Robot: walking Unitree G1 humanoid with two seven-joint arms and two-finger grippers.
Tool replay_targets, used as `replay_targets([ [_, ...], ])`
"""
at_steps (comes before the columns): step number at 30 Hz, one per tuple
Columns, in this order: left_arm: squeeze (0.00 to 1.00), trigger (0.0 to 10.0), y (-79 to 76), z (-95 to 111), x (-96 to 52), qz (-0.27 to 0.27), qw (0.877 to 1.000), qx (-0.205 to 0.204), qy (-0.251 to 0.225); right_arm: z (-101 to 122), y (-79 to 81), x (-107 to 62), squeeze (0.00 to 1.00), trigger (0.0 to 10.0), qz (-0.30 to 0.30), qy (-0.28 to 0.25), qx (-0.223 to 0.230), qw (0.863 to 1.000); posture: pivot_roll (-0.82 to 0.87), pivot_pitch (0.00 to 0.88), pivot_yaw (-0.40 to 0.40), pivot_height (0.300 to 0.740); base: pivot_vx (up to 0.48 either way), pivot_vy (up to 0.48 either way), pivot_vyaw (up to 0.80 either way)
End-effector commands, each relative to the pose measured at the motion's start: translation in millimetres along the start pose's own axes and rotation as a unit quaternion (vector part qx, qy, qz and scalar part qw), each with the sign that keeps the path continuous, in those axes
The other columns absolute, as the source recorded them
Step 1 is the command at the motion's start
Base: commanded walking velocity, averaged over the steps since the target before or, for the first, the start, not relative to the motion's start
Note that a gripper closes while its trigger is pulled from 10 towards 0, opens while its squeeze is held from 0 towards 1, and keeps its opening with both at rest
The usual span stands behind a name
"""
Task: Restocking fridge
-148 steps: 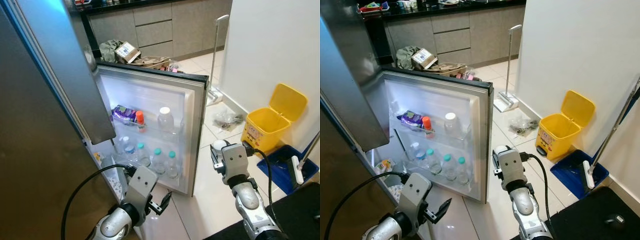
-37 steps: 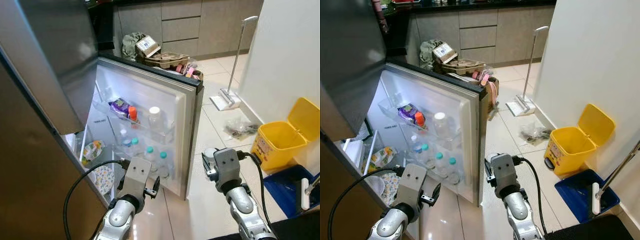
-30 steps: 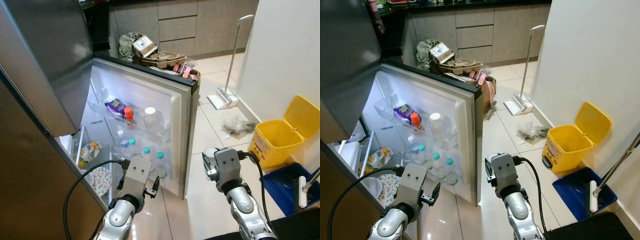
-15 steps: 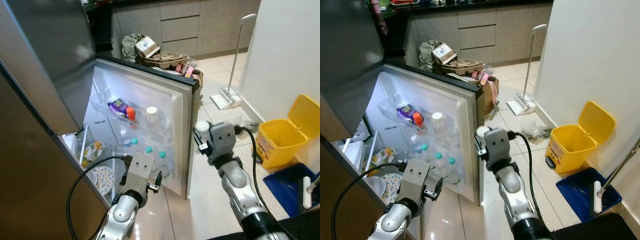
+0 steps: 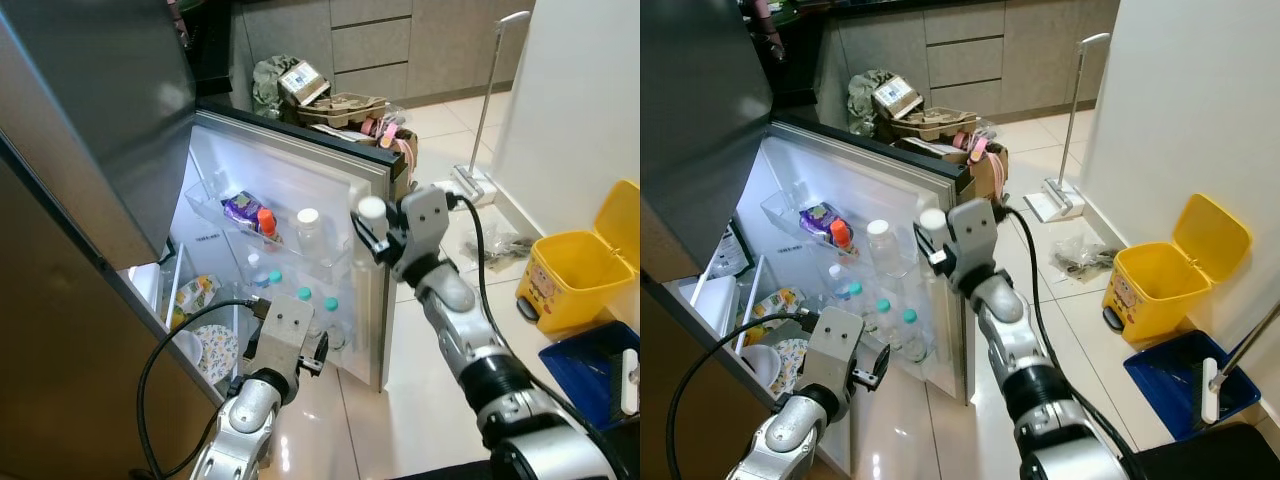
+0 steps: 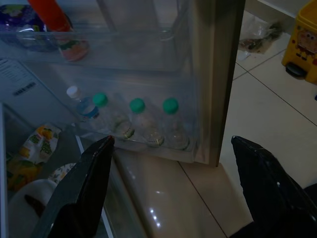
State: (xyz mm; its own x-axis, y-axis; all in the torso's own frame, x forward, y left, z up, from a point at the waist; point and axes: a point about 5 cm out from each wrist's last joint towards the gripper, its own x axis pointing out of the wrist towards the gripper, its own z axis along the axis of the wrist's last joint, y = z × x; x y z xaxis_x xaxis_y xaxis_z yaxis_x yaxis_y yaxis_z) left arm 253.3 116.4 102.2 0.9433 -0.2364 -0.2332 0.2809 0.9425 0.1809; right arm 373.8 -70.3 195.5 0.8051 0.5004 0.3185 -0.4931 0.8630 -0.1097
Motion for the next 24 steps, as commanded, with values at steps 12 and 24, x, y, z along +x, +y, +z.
replay_targets([
  [12, 0.00, 10.0, 11.1, -4.2, -13.4, 0.011, 1.000, 0.017, 0.017, 13.6, -8.8, 24.9, 0.00, 10.0, 0.027, 0.012, 0.058, 0.998, 0.13, 0.149, 0.055, 0.740, 0.000, 0.000, 0.00],
  [24, 0.00, 10.0, 12.5, 0.4, -14.7, 0.014, 1.000, 0.021, 0.014, 10.8, -25.1, 24.1, 0.00, 10.0, 0.028, 0.043, 0.101, 0.994, 0.14, 0.175, 0.059, 0.740, 0.000, 0.000, 0.00],
])
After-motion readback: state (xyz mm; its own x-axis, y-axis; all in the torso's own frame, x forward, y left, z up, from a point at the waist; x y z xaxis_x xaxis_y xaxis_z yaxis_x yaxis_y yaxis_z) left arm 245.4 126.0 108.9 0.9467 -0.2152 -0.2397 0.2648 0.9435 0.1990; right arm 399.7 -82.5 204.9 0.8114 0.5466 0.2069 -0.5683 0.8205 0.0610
